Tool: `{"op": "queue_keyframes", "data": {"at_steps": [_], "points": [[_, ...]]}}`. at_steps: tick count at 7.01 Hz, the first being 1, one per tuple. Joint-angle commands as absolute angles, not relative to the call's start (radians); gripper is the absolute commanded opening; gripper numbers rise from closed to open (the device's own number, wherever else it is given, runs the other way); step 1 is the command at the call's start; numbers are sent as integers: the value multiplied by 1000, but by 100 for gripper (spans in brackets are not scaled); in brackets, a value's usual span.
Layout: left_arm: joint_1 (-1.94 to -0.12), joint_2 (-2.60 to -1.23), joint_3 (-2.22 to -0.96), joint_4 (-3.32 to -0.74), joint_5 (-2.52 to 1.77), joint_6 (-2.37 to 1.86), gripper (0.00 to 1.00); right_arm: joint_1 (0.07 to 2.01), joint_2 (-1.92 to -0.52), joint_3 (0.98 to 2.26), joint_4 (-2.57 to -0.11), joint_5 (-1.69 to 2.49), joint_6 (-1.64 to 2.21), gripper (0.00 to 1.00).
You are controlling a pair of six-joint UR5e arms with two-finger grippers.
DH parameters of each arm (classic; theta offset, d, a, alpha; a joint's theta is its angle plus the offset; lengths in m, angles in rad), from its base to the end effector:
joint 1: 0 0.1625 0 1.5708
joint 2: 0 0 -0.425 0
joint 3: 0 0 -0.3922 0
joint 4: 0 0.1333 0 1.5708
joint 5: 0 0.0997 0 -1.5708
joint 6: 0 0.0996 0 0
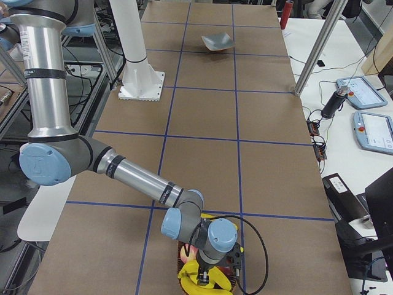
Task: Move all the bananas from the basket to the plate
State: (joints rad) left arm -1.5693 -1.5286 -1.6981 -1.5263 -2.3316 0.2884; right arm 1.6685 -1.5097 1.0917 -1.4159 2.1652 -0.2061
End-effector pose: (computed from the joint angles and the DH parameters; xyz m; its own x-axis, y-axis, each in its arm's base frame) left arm -0.0639 -0.4755 0.6218 0.6939 0.3121 -0.6489 -0.2074 0.9496 0.2349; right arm 0.1219 -0.4494 0.8515 0.8125 0.0243 0.5825 0.0736 0.9868 -0.1439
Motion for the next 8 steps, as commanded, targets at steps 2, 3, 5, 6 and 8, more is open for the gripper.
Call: {"op": "queue_keyframes", "data": {"at_steps": [2,3,5,6,8], "points": [[-1569,-1528,-1698,-1526,-2332,288,100,1667,-1509,1092,-1417,2164,-206,62],[-1569,-1526,-1700,-1526,-2332,288,100,1667,-1509,1092,-1416,2164,-206,49],[-1569,-1528,-1698,-1526,-2332,288,100,1667,-1509,1095,-1416,2169,-206,25],[-1569,-1528,-1698,-1526,-2332,287,100,1667,-1509,1101,-1416,2175,-204,20],[-1569,-1526,-1697,-1526,-2332,282,100,1667,-1503,1108,-1416,2175,-202,7]]}}
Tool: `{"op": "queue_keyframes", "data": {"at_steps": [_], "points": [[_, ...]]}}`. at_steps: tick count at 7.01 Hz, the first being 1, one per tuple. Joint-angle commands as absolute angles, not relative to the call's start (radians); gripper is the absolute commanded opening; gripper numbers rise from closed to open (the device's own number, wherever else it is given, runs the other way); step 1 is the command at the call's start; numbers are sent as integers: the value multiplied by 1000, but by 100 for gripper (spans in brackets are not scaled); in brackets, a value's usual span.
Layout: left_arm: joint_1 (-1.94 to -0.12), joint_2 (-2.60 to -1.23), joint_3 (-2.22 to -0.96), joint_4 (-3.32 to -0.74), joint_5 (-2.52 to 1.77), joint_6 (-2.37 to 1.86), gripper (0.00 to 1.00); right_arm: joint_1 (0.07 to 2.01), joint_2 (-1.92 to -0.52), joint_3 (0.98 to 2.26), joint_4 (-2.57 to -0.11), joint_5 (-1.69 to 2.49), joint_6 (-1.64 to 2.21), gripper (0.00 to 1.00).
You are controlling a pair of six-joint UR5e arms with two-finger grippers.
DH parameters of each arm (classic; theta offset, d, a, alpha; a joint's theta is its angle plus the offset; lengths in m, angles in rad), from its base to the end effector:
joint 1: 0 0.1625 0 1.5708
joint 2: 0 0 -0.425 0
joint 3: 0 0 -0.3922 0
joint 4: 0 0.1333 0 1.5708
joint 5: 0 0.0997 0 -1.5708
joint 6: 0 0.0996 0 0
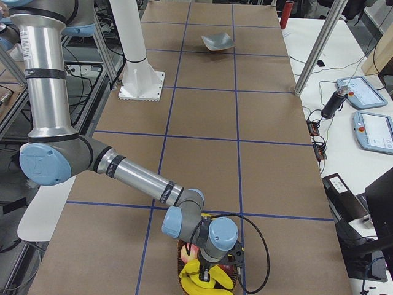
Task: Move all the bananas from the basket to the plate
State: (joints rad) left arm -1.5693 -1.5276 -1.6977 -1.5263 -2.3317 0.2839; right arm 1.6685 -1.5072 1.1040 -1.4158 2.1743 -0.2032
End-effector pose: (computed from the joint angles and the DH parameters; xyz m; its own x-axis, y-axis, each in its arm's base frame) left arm -0.0639 -0.4750 0.6225 0.6948 0.3069 -0.6505 -0.2043 0.9514 0.2306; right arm 0.1217 -0.4546 0.8445 0.8083 0.0199 0.5884 0.0700 0.9891 -0.1296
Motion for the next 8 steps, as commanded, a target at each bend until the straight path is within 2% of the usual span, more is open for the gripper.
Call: {"op": "queue_keyframes", "data": {"at_steps": [1,5,8], "points": [[-1569,-1528,-1697,-1525,-2332,282,100,1670,-1502,1127,-1417,2177,-207,6],[-1569,-1528,-1700,-1525,-2333,261,100,1739,-1503,1241,-1462,2232,-209,1],[-1568,-1528,-1687,-1525,-2332,259,100,1842,-1471,1447,-1748,2207,-300,0]]}}
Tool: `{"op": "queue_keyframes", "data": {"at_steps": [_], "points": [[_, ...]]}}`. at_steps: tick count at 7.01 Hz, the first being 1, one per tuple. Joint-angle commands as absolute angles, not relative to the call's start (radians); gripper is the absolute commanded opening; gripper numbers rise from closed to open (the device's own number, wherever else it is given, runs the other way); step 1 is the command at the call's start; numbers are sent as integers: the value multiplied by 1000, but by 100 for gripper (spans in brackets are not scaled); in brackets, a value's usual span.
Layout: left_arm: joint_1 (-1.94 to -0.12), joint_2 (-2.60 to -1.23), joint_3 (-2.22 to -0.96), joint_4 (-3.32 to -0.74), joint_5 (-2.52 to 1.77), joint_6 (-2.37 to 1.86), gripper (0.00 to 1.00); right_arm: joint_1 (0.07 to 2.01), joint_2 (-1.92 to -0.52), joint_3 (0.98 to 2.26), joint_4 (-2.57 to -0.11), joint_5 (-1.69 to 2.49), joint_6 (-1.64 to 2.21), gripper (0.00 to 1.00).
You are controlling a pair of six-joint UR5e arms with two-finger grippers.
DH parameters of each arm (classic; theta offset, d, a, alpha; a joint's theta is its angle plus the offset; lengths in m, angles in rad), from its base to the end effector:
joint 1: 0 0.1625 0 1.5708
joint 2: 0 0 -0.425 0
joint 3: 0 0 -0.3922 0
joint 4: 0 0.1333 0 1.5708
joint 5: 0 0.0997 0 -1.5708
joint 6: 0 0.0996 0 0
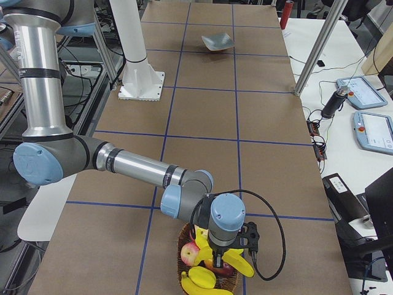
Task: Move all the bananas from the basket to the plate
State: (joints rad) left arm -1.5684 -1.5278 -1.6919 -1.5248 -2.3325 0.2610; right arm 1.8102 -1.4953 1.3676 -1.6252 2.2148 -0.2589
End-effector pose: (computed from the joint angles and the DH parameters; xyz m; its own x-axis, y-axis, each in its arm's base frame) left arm -0.0634 -0.4749 0.6253 0.6985 0.2810 -0.6582 -0.1890 0.9595 0.2090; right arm 0.1911 -0.4729 0.7326 0.7858 0.0408 0.6172 -0.0331 0.9992 -0.0239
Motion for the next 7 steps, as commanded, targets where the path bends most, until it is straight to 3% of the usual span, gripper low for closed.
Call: {"op": "queue_keyframes", "data": {"at_steps": [1,3,7], "points": [[-1568,-1528,-1687,-1525,-2333,252,100,1847,-1427,1495,-1803,2212,-299,0],[-1568,-1545,-1695,-1525,-2399,206,100,1745,-1338,1569,-1844,2297,-199,0],[-1490,-1690,-1715,-1532,-2424,-65,100,1273,-1146,1806,-1839,2310,417,0]]}}
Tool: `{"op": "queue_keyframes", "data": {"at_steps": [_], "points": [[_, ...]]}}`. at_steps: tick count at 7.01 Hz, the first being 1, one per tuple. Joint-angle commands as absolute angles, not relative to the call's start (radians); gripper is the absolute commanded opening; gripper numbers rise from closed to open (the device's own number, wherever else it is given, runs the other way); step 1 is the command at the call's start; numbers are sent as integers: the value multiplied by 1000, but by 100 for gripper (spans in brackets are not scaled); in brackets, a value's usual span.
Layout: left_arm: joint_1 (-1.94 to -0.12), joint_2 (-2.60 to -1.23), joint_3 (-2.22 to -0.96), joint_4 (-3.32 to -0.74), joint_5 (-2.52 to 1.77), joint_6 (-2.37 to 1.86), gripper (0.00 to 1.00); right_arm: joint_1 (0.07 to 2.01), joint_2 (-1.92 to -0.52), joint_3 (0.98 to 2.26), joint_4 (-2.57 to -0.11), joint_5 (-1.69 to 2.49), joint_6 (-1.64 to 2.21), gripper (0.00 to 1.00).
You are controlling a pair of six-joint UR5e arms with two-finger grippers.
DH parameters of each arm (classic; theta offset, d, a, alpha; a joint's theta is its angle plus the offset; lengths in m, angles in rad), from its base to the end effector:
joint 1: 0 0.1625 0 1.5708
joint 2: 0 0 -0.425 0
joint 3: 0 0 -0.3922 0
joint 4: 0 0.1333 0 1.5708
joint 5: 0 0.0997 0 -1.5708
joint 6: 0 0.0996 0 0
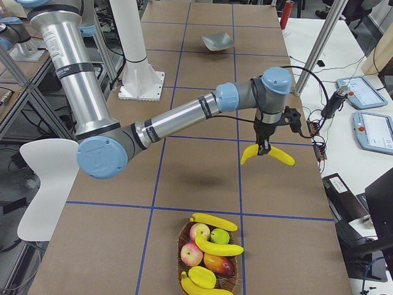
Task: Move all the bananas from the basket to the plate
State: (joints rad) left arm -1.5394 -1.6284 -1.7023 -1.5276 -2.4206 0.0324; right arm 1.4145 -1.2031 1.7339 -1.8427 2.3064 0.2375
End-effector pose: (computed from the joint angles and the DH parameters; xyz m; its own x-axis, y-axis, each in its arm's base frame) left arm -0.0422 -0.5195 0.5636 0.6550 0.1618 -0.7381 -0.0523 0.9842 0.1694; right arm -0.0287 -0.6092 0.4064 0.7212 -0.0525 0.6907 -0.0198 0.9952 0.0962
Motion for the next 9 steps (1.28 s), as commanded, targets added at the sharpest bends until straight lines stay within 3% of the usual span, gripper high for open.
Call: {"op": "queue_keyframes", "data": {"at_steps": [1,5,9], "points": [[-1412,-1771,-1727,-1534,-2425,-213,100,1164,-1117,1866,-1839,2307,530,0],[-1170,-2084,-1720,-1543,-2545,-714,100,835,-874,1934,-1838,2254,991,0],[-1054,-2161,-1678,-1830,-2542,-1091,100,616,-767,1924,-1841,2093,1121,0]]}}
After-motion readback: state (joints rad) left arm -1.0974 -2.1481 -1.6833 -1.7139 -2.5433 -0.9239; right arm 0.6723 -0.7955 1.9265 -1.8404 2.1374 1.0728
